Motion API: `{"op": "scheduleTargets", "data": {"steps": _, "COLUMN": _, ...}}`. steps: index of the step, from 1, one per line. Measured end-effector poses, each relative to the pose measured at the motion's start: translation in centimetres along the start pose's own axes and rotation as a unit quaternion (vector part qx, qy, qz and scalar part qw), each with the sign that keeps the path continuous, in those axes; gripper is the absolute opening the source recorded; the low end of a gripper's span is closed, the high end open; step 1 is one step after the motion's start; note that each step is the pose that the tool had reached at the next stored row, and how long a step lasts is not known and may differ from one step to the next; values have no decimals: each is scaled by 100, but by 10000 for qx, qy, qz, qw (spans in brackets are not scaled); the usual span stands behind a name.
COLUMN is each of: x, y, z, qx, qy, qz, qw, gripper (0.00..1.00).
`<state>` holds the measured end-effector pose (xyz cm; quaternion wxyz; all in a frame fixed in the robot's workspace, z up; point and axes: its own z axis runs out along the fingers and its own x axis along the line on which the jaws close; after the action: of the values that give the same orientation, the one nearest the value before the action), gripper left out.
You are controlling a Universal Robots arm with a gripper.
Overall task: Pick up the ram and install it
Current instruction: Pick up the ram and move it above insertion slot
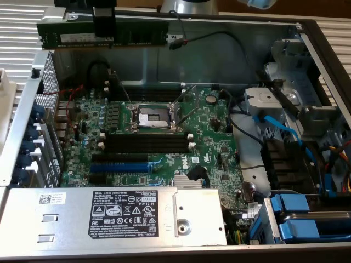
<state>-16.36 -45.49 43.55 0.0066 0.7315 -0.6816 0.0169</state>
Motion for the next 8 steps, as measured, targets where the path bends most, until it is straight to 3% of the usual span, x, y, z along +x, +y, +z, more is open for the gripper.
{"op": "scheduleTargets", "data": {"steps": 8, "x": -59, "y": -65, "z": -1, "qx": 6, "qy": 18, "qz": 105, "qw": 9999, "gripper": 15}}
